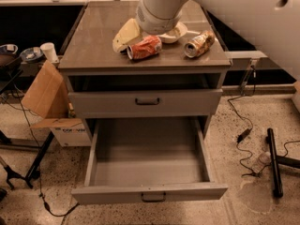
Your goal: Place rxbar chocolate into middle drawer
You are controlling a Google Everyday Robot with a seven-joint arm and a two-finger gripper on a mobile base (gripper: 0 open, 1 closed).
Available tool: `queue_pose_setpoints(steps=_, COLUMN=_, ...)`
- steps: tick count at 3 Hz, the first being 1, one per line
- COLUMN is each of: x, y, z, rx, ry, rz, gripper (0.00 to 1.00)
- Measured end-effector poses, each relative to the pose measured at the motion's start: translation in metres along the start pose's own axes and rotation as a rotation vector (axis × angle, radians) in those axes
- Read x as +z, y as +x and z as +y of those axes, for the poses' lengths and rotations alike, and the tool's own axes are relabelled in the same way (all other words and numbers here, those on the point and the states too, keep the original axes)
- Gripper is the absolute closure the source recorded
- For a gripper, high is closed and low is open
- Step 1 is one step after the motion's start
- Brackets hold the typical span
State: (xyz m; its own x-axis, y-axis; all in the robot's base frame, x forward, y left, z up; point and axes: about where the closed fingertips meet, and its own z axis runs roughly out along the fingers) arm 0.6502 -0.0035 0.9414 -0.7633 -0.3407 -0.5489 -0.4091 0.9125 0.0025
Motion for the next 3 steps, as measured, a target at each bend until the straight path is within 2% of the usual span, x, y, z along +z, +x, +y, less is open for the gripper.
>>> queue_pose_setpoints(steps=1, x=0.0, y=0.0, z=0.002, rx=0.007, ry=-0.002, rz=-0.015, gripper=0.0)
queue_pose_setpoints(steps=2, x=0.017, y=-0.011, z=0.011, rx=0.062, ry=-0.036, rz=-0.061, gripper=0.0)
queue_pose_setpoints(steps=3, x=0.037, y=-0.034, z=0.027, rx=0.116, ry=-0.084, rz=-0.122, gripper=0.0)
